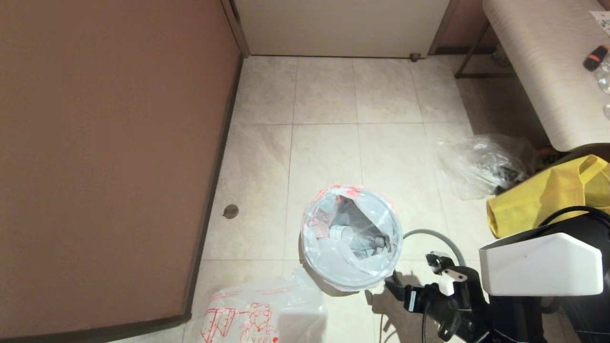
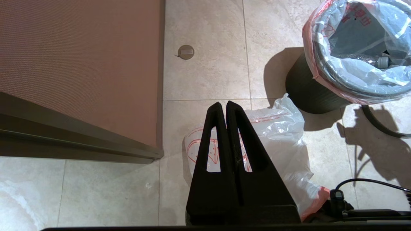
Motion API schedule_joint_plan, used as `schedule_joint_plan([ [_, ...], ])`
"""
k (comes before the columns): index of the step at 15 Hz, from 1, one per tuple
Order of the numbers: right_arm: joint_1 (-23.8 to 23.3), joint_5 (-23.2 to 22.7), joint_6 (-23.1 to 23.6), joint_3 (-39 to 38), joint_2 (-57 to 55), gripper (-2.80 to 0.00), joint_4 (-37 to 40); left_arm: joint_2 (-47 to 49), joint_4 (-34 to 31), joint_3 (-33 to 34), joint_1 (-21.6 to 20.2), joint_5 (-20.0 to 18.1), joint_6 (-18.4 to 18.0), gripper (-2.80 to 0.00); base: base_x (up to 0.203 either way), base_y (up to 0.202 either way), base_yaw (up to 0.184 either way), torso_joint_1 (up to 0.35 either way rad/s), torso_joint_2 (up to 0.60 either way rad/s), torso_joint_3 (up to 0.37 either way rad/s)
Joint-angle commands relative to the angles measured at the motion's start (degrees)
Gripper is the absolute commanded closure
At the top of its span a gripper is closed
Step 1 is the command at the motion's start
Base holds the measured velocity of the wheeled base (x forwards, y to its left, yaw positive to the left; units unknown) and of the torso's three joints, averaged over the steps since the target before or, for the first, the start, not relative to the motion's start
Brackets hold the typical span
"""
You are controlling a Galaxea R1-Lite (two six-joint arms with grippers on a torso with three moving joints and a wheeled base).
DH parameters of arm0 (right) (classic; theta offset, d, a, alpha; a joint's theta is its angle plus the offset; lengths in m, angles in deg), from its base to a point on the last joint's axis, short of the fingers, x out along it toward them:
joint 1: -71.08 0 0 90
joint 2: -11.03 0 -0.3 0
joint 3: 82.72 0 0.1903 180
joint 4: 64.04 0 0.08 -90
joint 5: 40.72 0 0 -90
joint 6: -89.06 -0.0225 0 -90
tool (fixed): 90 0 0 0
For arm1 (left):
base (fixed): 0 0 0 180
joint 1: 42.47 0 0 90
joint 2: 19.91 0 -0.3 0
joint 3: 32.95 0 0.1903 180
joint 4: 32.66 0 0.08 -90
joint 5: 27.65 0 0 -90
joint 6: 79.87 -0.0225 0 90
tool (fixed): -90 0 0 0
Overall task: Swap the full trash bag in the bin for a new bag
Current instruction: Place the trash bag on the floor
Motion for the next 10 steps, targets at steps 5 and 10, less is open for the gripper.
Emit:
schedule_joint_plan([
  [5,-0.2,2.2,0.2,2.1,-1.8,-2.80,-2.7,0.1,-0.1,0.0,0.0,0.0,0.0,0.00,0.000,0.000,0.000,0.000,0.00,0.000],
  [10,-0.1,1.0,-2.4,0.7,1.5,-2.80,-2.7,0.1,-0.1,0.0,0.0,0.0,0.0,0.00,0.000,0.000,0.000,0.000,0.00,0.000],
])
